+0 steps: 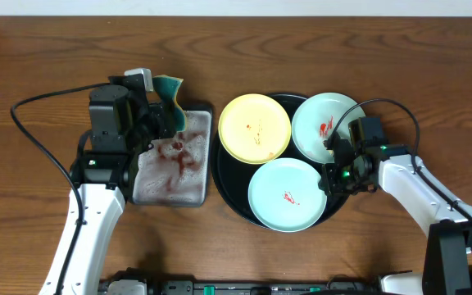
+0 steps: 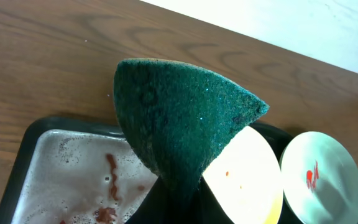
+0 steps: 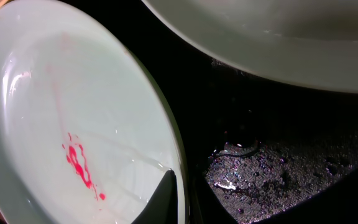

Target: Clean dirty plates on tray and stack at the side

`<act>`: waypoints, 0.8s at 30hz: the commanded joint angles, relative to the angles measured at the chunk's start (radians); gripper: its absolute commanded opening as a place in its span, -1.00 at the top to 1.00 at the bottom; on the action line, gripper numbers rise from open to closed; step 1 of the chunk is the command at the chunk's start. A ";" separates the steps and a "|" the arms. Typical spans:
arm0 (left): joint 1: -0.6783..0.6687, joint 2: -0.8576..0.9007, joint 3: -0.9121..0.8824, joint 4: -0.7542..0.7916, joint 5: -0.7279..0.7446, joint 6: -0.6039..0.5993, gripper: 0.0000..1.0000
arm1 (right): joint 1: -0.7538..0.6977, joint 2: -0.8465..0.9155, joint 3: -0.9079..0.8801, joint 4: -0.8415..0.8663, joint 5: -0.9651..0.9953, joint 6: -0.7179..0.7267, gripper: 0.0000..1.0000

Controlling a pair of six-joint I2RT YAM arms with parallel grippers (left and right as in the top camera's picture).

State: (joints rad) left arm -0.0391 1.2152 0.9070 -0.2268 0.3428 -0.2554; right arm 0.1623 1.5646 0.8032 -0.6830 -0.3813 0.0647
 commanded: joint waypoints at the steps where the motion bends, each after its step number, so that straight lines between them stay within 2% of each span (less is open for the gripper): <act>1: 0.005 -0.011 0.003 0.008 0.016 -0.005 0.85 | 0.010 0.005 0.011 0.004 -0.005 0.010 0.86; 20: 0.005 -0.009 0.002 0.005 0.014 -0.005 0.85 | 0.010 0.005 0.011 0.003 -0.005 0.010 0.94; 24: -0.006 0.016 -0.006 -0.051 -0.035 -0.005 0.86 | 0.010 0.005 0.011 0.003 -0.004 0.010 0.97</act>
State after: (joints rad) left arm -0.0395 1.2160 0.9070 -0.2527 0.3359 -0.2588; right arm 0.1623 1.5646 0.8032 -0.6830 -0.3809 0.0685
